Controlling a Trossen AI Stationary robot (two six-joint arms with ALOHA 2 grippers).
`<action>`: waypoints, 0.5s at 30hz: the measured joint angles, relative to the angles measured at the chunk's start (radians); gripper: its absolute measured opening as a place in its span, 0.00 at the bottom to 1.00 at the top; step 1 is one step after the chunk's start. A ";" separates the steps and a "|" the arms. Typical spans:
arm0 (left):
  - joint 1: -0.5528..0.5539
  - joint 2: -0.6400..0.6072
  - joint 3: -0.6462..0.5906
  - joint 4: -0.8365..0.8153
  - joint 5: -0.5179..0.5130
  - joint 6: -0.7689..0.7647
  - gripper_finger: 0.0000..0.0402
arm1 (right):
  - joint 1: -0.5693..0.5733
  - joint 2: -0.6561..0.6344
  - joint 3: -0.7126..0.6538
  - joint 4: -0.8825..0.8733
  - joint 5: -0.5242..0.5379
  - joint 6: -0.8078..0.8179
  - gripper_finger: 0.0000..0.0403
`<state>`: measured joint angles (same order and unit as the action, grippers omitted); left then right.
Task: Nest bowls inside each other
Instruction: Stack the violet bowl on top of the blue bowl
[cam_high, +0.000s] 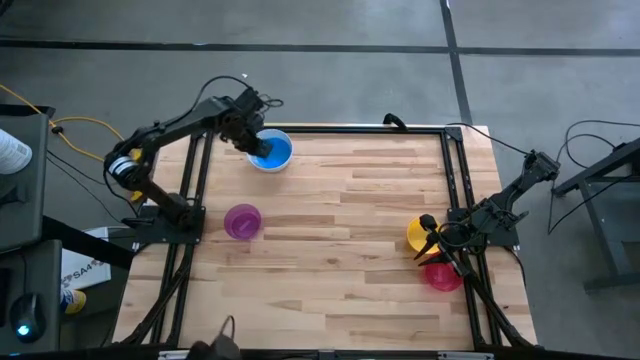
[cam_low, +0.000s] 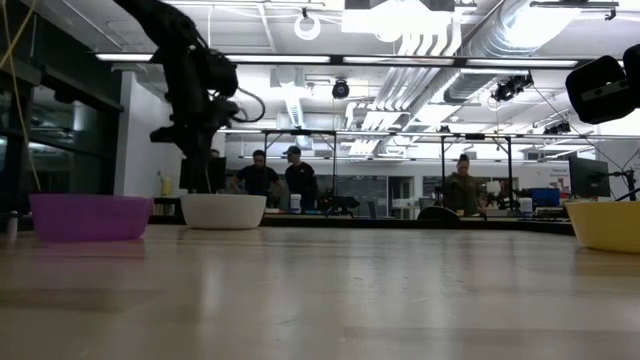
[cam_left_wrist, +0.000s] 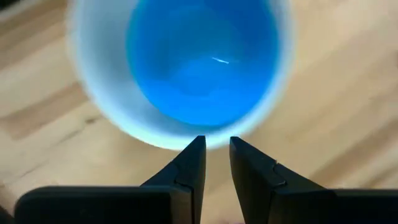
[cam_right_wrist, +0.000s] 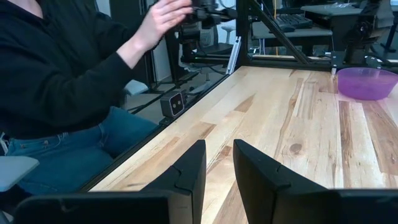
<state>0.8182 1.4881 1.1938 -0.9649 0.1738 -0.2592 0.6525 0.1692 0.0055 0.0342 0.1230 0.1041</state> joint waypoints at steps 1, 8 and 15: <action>-0.025 -0.009 0.001 -0.005 -0.002 0.000 0.19 | 0.000 0.000 0.000 0.000 0.000 0.000 0.19; -0.198 -0.026 0.001 -0.074 -0.046 0.077 0.19 | 0.000 0.000 0.000 0.000 0.000 0.000 0.19; -0.342 -0.025 0.000 -0.086 -0.045 0.116 0.19 | 0.000 0.000 0.000 0.000 0.000 0.000 0.19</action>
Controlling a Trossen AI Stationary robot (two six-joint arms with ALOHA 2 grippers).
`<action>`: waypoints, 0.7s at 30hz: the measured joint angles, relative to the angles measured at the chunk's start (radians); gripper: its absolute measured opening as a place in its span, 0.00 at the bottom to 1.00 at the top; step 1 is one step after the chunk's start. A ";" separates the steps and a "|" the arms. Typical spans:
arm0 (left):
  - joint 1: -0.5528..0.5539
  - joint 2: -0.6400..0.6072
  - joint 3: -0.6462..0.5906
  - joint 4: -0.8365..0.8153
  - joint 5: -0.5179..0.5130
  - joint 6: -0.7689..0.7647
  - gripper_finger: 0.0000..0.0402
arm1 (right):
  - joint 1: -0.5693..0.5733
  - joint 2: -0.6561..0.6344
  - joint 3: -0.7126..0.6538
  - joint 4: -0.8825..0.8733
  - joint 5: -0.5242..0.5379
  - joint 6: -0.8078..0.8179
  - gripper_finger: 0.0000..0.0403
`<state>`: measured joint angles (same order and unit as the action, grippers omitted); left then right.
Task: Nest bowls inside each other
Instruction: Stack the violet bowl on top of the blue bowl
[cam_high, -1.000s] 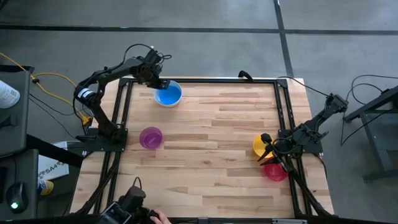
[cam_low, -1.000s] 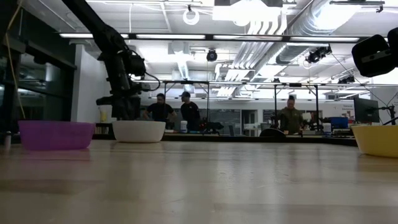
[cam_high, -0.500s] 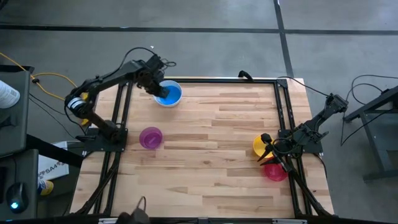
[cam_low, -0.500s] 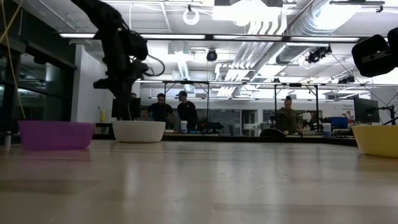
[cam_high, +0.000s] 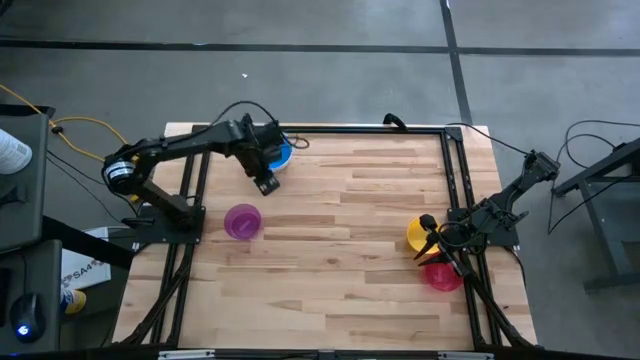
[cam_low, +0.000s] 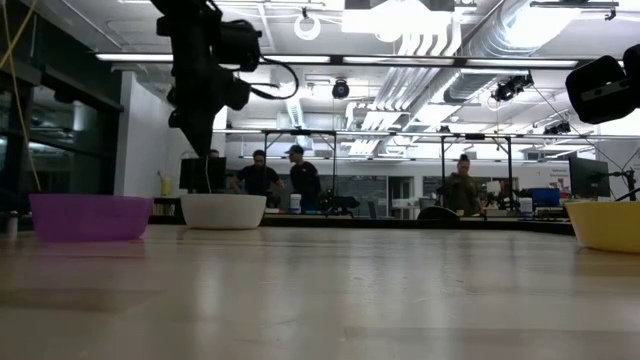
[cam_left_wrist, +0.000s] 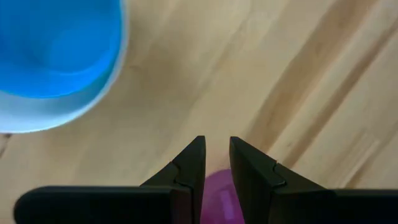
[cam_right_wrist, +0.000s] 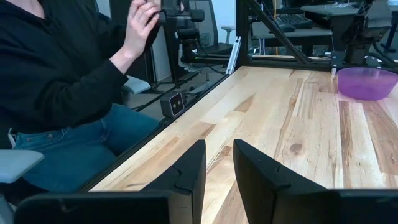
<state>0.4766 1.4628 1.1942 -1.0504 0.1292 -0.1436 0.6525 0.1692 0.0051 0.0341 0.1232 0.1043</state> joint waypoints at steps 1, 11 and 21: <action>-0.014 0.000 0.000 0.000 0.000 -0.008 0.19 | 0.000 0.000 0.000 0.000 0.000 0.000 0.19; -0.105 -0.084 -0.103 0.063 -0.004 -0.164 0.19 | 0.000 0.000 0.000 0.000 0.000 0.000 0.19; -0.213 -0.258 -0.324 0.185 -0.028 -0.307 0.19 | 0.000 0.000 0.000 0.000 0.000 0.000 0.19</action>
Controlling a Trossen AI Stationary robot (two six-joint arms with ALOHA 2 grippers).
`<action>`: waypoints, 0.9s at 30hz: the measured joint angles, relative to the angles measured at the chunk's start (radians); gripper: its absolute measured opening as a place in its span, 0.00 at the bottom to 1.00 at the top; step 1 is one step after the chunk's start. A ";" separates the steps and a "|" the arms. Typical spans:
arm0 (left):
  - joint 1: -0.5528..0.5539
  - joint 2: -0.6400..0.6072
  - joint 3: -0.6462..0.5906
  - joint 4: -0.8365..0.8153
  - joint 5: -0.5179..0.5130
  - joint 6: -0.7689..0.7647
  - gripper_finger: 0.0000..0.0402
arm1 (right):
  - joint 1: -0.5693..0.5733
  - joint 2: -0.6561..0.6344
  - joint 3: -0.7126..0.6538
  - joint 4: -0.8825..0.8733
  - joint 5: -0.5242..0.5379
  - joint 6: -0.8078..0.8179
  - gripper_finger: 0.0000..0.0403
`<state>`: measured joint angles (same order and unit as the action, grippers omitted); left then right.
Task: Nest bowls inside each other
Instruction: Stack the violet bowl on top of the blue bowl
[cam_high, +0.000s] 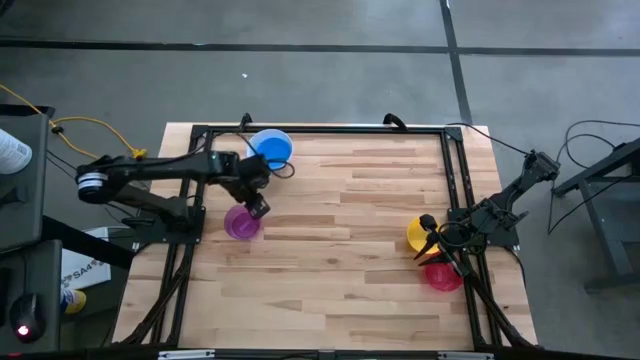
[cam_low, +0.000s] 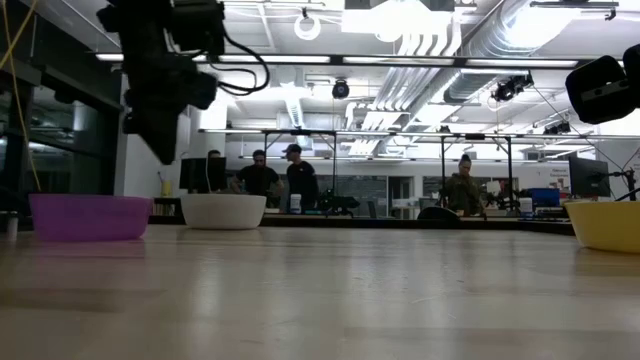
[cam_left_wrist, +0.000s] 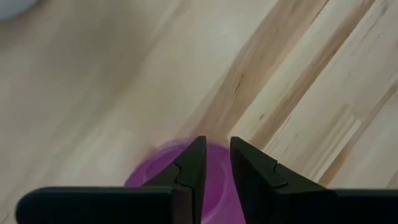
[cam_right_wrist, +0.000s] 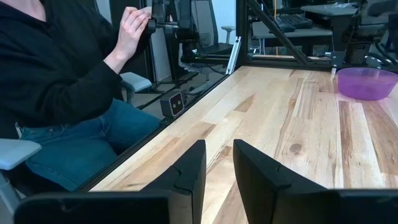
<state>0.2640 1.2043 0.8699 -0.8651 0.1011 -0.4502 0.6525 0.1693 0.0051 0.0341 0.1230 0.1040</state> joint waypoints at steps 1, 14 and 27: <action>-0.007 -0.010 -0.012 0.002 -0.002 0.000 0.19 | 0.000 0.000 0.000 0.000 0.000 0.000 0.19; -0.009 -0.133 -0.103 -0.054 -0.025 0.087 0.19 | 0.000 0.000 0.000 0.000 0.000 0.000 0.19; -0.009 -0.137 -0.145 -0.056 -0.066 0.100 0.19 | 0.000 0.000 0.000 0.000 0.000 0.000 0.19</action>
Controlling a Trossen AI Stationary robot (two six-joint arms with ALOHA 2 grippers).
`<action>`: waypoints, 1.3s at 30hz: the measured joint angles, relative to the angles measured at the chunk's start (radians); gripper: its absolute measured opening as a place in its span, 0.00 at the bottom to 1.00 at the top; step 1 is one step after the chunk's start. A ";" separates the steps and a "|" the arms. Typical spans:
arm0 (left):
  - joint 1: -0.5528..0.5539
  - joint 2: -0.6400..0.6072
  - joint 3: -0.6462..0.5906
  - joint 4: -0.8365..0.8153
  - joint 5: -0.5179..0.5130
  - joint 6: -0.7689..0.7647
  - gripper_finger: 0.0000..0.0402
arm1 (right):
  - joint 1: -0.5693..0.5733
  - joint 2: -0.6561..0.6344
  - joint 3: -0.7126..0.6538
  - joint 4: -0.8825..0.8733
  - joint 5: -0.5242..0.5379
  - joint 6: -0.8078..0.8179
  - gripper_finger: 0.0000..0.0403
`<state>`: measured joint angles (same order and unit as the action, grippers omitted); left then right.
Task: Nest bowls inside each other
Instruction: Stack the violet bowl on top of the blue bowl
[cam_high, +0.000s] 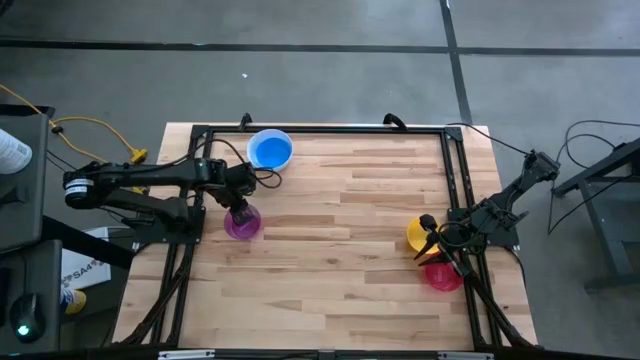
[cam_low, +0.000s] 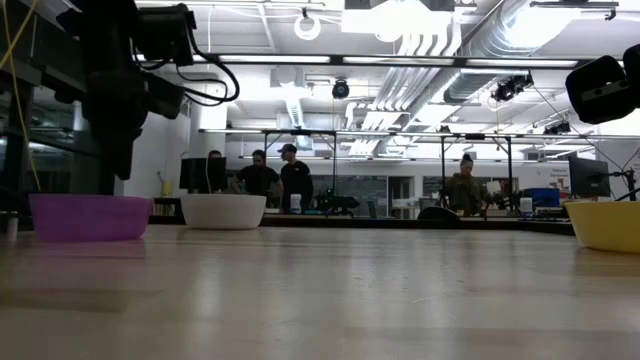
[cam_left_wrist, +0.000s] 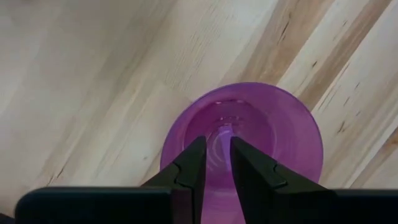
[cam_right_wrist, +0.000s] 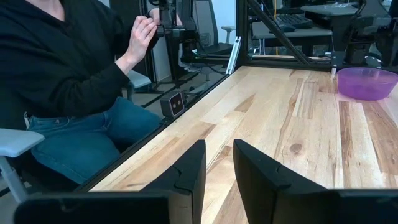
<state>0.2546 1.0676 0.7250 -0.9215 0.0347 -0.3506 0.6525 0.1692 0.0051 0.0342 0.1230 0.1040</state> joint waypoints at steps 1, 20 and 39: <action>0.000 0.000 0.000 -0.001 0.000 0.011 0.19 | 0.000 0.000 0.000 0.000 0.000 0.000 0.19; 0.000 0.000 0.000 -0.023 0.000 0.145 0.19 | 0.000 0.000 0.000 0.000 0.000 0.000 0.19; 0.000 0.038 -0.001 -0.021 -0.042 0.129 0.42 | 0.000 0.000 0.000 0.000 0.000 0.000 0.19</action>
<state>0.2546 1.1054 0.7242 -0.9428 -0.0077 -0.2220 0.6525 0.1692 0.0053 0.0341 0.1230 0.1041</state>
